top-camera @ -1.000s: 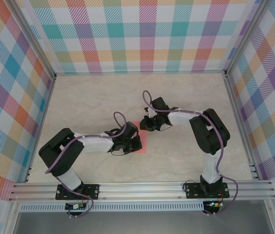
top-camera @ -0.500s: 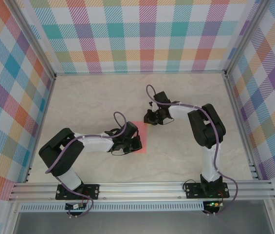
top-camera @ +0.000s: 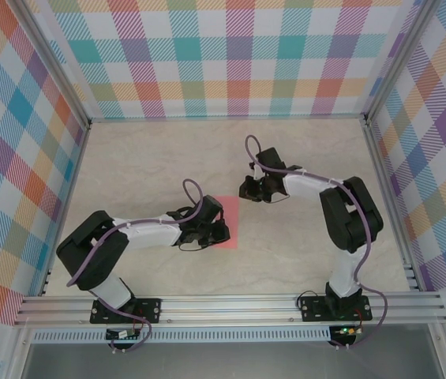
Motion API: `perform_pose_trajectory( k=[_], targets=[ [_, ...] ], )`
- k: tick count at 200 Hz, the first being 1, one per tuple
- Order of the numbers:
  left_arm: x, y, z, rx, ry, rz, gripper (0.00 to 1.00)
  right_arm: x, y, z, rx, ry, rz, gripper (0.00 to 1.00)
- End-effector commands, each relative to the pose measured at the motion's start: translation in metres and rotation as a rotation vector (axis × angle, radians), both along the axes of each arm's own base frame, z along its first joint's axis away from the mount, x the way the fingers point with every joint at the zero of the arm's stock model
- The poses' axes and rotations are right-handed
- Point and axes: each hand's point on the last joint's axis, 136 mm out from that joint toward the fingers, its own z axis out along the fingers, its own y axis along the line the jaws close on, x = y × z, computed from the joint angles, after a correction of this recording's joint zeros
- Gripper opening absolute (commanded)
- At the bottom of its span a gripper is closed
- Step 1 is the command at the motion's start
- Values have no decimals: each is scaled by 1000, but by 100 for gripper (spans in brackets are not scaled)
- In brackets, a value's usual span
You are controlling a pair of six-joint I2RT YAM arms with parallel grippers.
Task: Fold a paper plane with a square sheet of paper (pick it up from the middle)
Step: Fold the square sheet of paper in half at the center of the table.
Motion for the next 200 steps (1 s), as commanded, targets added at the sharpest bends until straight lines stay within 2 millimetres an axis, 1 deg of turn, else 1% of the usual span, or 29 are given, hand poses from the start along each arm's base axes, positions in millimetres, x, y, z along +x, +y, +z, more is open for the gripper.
perform_pose_trajectory(
  k=[1,7,28,55,85,108,143,200],
  targets=[
    [17,6,24,21,-81,31,13,-41,15,2,72,63,49,11],
    [18,11,21,33,-80,42,12,-49,18,3,79,66,62,10],
    [20,20,9,56,-52,64,11,-78,25,-4,85,115,104,10],
    [21,28,-7,88,-22,82,8,-104,29,-17,62,168,139,9],
    [23,33,-18,113,-4,95,6,-122,31,-26,52,198,171,8],
    [21,37,-26,140,17,101,5,-131,32,-32,38,219,195,8],
    [17,44,-35,178,45,115,4,-148,28,-41,8,263,224,8],
    [11,53,-44,219,72,129,3,-177,2,-59,-58,343,220,8]
  ],
)
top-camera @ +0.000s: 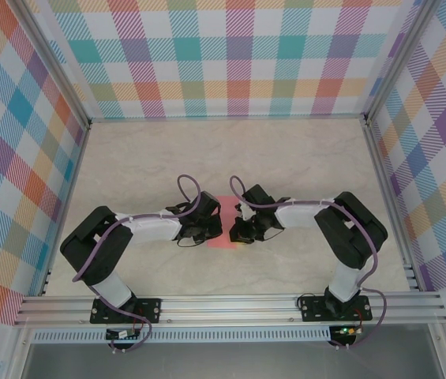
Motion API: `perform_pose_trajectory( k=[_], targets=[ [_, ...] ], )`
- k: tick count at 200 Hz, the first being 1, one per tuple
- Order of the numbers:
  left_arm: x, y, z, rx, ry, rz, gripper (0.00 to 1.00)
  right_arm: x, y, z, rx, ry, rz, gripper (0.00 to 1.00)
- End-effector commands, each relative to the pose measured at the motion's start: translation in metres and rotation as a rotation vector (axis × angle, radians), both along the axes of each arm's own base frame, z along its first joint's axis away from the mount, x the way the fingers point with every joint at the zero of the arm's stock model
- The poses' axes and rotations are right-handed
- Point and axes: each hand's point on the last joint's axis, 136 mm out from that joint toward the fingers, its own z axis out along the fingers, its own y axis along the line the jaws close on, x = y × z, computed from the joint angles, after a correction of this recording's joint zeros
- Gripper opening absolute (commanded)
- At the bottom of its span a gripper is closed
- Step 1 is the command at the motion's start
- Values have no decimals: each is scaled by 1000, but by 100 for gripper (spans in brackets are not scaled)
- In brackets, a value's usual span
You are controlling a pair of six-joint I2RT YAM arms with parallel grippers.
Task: Fold a paper plane with a square sheet of paper (pick it up from the middle)
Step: Fold the square sheet of paper in half at the center of the table.
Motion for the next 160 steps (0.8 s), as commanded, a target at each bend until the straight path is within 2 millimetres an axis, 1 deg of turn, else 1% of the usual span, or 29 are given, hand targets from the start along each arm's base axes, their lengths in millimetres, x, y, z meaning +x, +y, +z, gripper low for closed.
perform_pose_trajectory(
  k=[1,21,35,52,65,77,97,112,123,131,145,160],
  targets=[
    [-13,23,-24,111,73,30,4,-36,-27,-20,-95,111,20,8],
    [-13,23,-24,113,74,29,3,-44,-35,-20,-116,116,23,8],
    [-12,22,-23,106,71,28,3,-45,-38,-16,-123,106,28,8],
    [-11,18,-20,89,65,20,4,-41,-37,-9,-117,80,28,9],
    [-9,12,-15,56,53,10,4,-32,-31,-1,-98,47,19,9],
    [-5,5,-6,22,33,3,6,-23,-24,10,-68,7,7,9],
    [4,-4,17,-35,-17,-4,11,-9,-12,25,-20,-50,-11,9],
    [11,-5,32,-51,-49,-4,13,-5,-4,29,-9,-58,-3,9],
    [13,-4,37,-51,-58,-8,13,-7,3,26,-13,-48,18,9],
    [13,-3,37,-50,-56,-10,13,-9,6,23,-19,-40,31,9],
    [11,-2,30,-46,-39,-12,11,-13,9,15,-36,-18,41,9],
    [7,-1,19,-34,-12,-12,9,-15,7,7,-54,2,37,9]
  ],
)
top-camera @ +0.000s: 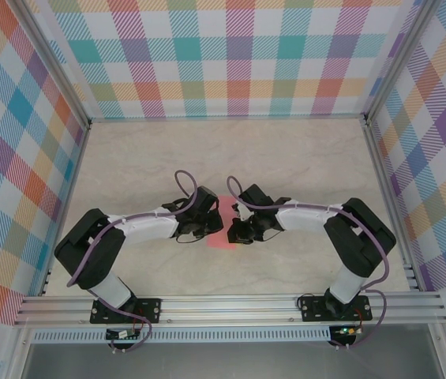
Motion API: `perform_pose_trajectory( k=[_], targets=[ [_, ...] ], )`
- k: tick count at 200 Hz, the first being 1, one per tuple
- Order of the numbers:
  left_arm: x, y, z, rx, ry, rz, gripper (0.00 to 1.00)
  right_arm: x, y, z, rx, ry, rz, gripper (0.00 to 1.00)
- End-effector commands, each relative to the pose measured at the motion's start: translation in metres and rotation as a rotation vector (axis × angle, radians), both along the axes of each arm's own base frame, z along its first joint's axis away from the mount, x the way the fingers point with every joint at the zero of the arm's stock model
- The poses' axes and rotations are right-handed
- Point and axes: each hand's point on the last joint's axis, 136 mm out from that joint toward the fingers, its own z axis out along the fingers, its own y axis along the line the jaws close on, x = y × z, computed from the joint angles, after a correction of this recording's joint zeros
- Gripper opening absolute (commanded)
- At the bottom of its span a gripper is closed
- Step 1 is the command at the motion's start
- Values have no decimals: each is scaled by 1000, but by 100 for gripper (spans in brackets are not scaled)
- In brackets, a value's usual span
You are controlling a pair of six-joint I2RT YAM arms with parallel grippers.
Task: Fold a paper plane with a square sheet of paper (pick it up from the middle)
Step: Fold the square sheet of paper in half at the center of the table.
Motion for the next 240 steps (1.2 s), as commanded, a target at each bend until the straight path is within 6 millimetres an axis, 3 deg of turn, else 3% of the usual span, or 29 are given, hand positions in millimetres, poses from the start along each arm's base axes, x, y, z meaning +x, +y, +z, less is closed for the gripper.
perform_pose_trajectory(
  k=[1,36,85,125,158,188,218,240],
  targets=[
    [-4,2,-5,6,29,-12,9,-6,-1,-15,-39,47,1,9],
    [-8,10,-23,48,70,-1,6,-12,-7,-23,-69,70,4,9],
    [-14,24,-37,121,107,14,5,-27,-30,-36,-156,92,4,9],
    [-15,25,-40,123,113,13,5,-33,-51,-40,-228,80,-13,9],
    [-14,19,-35,95,105,-2,5,-23,-50,-26,-215,31,-36,9],
    [-10,6,-21,25,80,-25,8,-6,-35,-3,-145,-38,-61,9],
    [0,-6,6,-51,28,-30,19,17,-15,12,-90,-91,-88,10],
    [3,3,13,-58,19,7,26,35,-8,11,-110,-124,-120,10]
  ],
)
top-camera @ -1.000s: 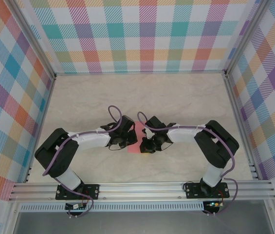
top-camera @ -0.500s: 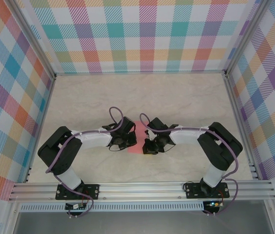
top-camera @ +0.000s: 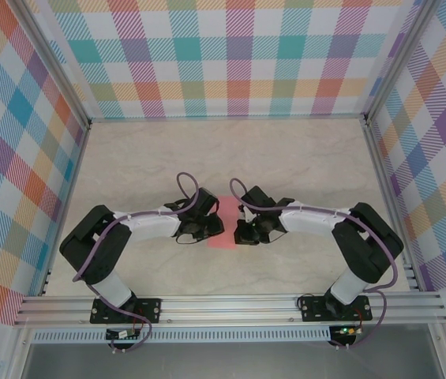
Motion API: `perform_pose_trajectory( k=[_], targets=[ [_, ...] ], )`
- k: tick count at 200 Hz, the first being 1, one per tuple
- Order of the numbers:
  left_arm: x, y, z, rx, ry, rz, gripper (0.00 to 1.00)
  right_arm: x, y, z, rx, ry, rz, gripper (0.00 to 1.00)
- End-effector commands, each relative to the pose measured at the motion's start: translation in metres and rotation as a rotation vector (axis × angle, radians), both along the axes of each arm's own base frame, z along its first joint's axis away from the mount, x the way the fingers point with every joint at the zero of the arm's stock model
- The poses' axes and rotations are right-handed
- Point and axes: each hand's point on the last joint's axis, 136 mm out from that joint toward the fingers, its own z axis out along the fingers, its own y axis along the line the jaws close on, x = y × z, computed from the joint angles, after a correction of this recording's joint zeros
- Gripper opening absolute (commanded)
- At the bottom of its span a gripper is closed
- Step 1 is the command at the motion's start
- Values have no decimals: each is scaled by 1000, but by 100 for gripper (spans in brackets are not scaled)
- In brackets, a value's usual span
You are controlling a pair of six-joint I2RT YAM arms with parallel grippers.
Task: Fold a paper plane with a square sheet of paper (pick it up from the middle)
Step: Fold the square sheet of paper in half at the center of the table, then fold the triangle a second time at the center of the table.
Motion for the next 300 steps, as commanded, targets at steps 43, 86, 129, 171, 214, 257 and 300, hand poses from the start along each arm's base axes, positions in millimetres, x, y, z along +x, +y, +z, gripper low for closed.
perform_pose_trajectory(
  k=[43,86,129,171,214,257,300],
  targets=[
    [-1,30,17,-36,-11,81,34,57,17,-2,-48,-86,-95,12],
    [-16,34,11,-51,43,72,38,72,10,-15,-101,-69,-131,14],
    [-24,28,8,-81,88,40,42,65,-1,-35,-150,-3,-161,20],
    [-29,29,2,-64,117,22,45,58,-13,-48,-178,58,-200,23],
    [-31,35,-2,-19,130,19,48,55,-19,-55,-172,104,-224,23],
    [-35,25,-3,-24,142,-25,49,52,-17,-60,-159,132,-225,22],
    [-35,21,-6,-18,153,-42,49,51,-19,-66,-165,149,-231,21]
  ],
)
